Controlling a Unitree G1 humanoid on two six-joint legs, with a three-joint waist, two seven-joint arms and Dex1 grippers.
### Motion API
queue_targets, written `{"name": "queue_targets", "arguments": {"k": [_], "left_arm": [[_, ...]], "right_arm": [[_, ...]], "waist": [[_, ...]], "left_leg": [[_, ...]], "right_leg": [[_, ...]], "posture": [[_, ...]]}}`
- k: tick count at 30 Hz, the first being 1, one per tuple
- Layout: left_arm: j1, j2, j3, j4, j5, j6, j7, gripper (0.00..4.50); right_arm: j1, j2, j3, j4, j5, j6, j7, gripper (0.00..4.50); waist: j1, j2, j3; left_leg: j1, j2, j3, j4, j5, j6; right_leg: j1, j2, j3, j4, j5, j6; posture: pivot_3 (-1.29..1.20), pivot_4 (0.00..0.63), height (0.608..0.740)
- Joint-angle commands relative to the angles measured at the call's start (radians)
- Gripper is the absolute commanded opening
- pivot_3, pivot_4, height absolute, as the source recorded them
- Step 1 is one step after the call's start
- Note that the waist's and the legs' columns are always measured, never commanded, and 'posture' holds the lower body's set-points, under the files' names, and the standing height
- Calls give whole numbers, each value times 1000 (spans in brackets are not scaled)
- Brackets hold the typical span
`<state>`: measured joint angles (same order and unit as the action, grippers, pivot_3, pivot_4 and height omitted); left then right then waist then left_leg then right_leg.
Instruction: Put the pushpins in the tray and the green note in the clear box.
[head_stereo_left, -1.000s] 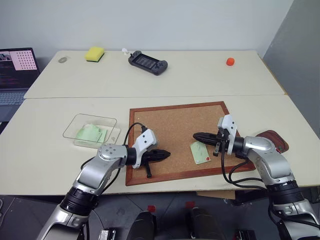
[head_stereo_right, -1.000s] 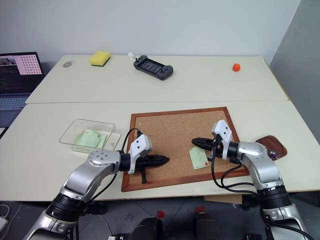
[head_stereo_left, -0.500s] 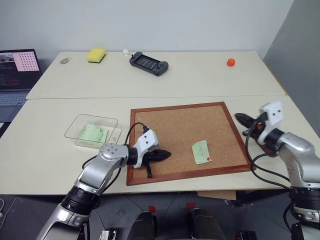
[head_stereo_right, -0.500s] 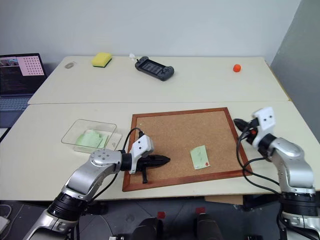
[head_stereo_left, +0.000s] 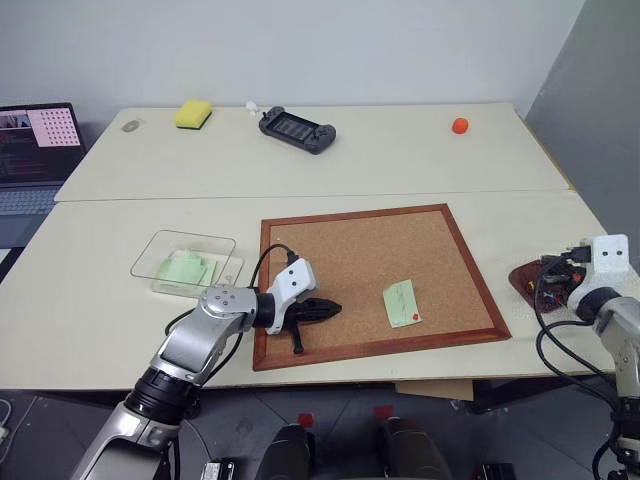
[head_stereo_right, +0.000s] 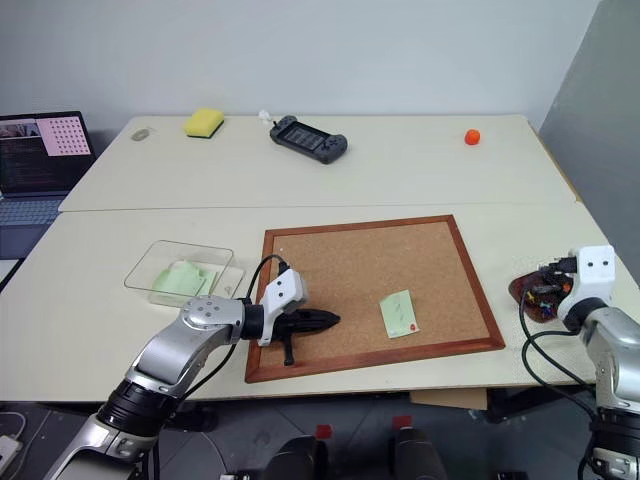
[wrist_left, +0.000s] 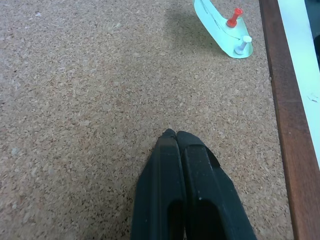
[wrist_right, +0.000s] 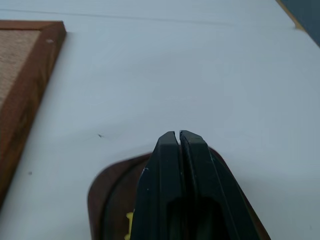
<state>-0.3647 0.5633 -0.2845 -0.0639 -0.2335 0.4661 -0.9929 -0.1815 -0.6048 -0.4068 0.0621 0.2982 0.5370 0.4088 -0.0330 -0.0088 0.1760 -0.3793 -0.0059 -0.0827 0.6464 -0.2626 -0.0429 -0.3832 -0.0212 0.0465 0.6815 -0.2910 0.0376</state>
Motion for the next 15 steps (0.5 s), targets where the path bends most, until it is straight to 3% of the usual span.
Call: {"name": "queue_targets", "arguments": {"k": [1,6,15], "left_arm": [[15,12,-25,31,37,10,3,0],[26,16,-21,16,35,13,4,0],[30,13,-23,13,37,10,10,0]], "right_arm": [[-26,8,-31,11,25,7,-18,25],[-34,7,-26,47,17,-8,-16,664],[-30,-10,-28,63,14,-22,-3,2718]], "waist": [[0,0,0],[0,0,0],[0,1,-1]], "left_leg": [[0,0,0,0,0,0],[0,0,0,0,0,0],[0,0,0,0,0,0]], "right_leg": [[0,0,0,0,0,0],[0,0,0,0,0,0],[0,0,0,0,0,0]], "posture": [[0,150,740],[0,150,740],[0,150,740]]}}
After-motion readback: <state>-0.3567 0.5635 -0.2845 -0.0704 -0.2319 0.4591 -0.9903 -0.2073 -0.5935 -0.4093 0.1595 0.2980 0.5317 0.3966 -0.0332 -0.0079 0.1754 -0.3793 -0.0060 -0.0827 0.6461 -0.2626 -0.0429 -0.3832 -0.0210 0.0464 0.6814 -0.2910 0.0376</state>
